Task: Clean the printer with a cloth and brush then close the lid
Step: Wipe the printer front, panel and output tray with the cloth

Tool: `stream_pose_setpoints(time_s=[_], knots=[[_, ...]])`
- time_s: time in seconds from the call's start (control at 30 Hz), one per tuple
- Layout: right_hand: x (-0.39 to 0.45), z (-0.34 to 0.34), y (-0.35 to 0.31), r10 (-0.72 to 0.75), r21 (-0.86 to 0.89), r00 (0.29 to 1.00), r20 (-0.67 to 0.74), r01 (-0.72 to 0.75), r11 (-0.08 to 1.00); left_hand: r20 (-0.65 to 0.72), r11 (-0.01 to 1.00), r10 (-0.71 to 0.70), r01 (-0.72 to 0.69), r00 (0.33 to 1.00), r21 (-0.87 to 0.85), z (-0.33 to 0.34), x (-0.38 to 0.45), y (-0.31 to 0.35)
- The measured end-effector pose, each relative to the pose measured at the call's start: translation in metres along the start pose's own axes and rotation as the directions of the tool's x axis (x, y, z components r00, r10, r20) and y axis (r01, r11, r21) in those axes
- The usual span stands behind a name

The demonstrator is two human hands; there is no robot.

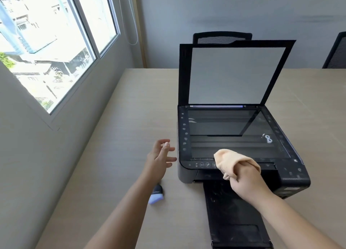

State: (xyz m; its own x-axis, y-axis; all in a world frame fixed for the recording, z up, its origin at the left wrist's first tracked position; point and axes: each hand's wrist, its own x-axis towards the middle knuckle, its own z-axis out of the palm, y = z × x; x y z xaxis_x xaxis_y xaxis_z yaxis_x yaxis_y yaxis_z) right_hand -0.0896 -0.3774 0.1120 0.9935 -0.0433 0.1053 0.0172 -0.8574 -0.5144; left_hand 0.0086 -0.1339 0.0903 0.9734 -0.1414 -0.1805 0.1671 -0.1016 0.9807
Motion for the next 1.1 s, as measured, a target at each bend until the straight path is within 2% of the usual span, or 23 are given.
stream_pose_setpoints(time_s=[0.07, 0.2, 0.27, 0.37, 0.5, 0.6, 0.7, 0.77, 0.87, 1.0, 1.1], knots=[[0.007, 0.007, -0.011, -0.041, -0.027, 0.999, 0.026, 0.042, 0.999, 0.019, 1.000, -0.014, 0.014, 1.000, 0.012, -0.001, 0.001, -0.002], [0.028, 0.035, -0.062, -0.294, -0.028, 0.952, 0.079, 0.297, 0.954, 0.049, 0.999, -0.012, 0.010, 0.999, 0.048, 0.003, 0.006, 0.000], [0.032, 0.048, -0.078, -0.352, -0.004, 0.929, 0.112, 0.354, 0.935, 0.044, 0.997, 0.004, -0.008, 0.999, 0.077, 0.003, 0.011, 0.000], [0.029, 0.048, -0.066, -0.258, -0.025, 0.954, 0.154, 0.265, 0.964, 0.035, 0.993, 0.021, -0.025, 0.999, 0.118, 0.000, 0.016, 0.001], [0.009, 0.022, -0.027, -0.114, -0.060, 0.993, 0.026, 0.116, 0.991, 0.092, 0.988, 0.015, -0.029, 0.996, 0.155, -0.007, 0.020, -0.002], [0.006, 0.020, -0.028, -0.047, -0.037, 0.999, 0.001, 0.047, 0.998, 0.122, 0.984, -0.008, -0.014, 0.992, 0.179, -0.007, 0.023, -0.006], [0.019, 0.042, -0.059, -0.230, -0.045, 0.973, -0.034, 0.229, 0.972, 0.113, 0.984, -0.006, -0.014, 0.994, 0.177, -0.006, 0.028, -0.009], [0.028, 0.055, -0.079, -0.328, 0.005, 0.945, -0.002, 0.328, 0.945, 0.108, 0.981, 0.001, -0.023, 0.994, 0.195, -0.005, 0.031, -0.009], [0.031, 0.055, -0.076, -0.308, 0.014, 0.949, 0.063, 0.308, 0.951, 0.122, 0.976, 0.008, -0.035, 0.993, 0.217, -0.007, 0.033, -0.006], [0.025, 0.042, -0.052, -0.248, -0.079, 0.967, 0.053, 0.251, 0.965, 0.143, 0.970, 0.011, -0.046, 0.990, 0.240, -0.010, 0.034, -0.005], [0.029, 0.046, -0.060, -0.286, -0.129, 0.957, 0.055, 0.291, 0.948, 0.144, 0.968, 0.014, -0.050, 0.989, 0.245, -0.010, 0.035, -0.006]])
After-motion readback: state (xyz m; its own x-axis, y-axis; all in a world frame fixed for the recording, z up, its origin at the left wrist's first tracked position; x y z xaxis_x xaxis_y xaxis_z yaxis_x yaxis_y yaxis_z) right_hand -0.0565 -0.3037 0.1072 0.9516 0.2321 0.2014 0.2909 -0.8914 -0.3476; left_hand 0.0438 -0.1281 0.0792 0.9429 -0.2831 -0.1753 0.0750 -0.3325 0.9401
